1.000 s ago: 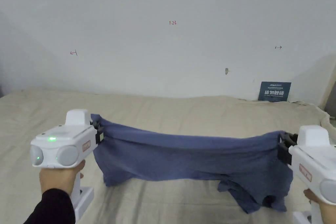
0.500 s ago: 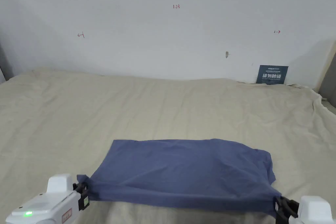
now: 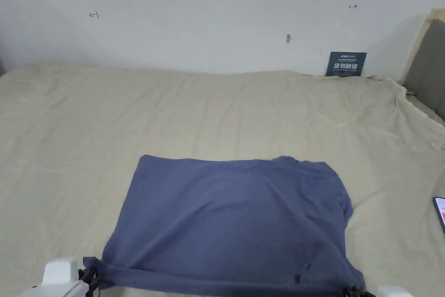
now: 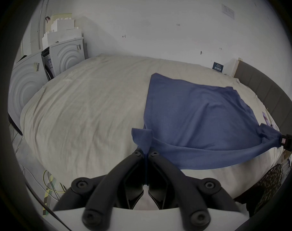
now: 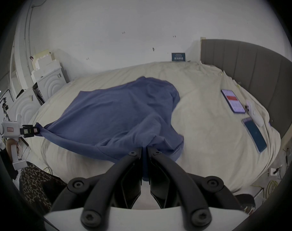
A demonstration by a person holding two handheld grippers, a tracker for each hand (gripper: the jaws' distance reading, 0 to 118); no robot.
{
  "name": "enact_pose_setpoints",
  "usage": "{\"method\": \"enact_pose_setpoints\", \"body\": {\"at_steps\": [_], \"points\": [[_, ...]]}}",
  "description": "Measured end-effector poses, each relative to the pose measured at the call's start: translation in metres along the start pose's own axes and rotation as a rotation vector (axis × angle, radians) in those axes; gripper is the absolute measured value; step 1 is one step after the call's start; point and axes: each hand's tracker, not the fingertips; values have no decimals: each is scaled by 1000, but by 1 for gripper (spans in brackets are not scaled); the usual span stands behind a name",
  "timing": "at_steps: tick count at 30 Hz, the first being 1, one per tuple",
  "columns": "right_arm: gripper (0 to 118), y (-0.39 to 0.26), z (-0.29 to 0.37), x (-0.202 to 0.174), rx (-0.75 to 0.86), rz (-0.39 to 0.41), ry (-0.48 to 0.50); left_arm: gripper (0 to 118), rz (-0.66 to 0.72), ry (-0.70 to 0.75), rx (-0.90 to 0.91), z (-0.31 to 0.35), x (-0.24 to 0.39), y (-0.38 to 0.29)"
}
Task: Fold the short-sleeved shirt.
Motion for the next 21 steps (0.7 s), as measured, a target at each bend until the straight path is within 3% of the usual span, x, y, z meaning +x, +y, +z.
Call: {"method": "enact_pose_setpoints", "body": {"at_steps": [10, 15, 17, 18, 19, 20, 21], "points": [[5, -38, -40, 2, -214, -54, -77, 0, -29, 28, -101, -21, 3, -44], [5, -41, -40, -2, -206, -83, -90, 4, -18, 39, -109, -15, 10, -42], [17, -36, -37, -5, -222, -64, -98, 19, 29, 28, -133, -12, 9, -36], [32, -31, -33, -7, -231, -53, -105, 33, 52, 25, -139, -9, 8, -33], [61, -27, -28, -9, -223, -48, -107, 63, 82, 32, -139, -9, 4, -30], [79, -23, -23, -11, -205, -38, -116, 83, 100, 40, -134, -6, 4, -27], [87, -16, -17, -13, -181, -29, -118, 102, 107, 34, -120, 0, 5, -22]]}}
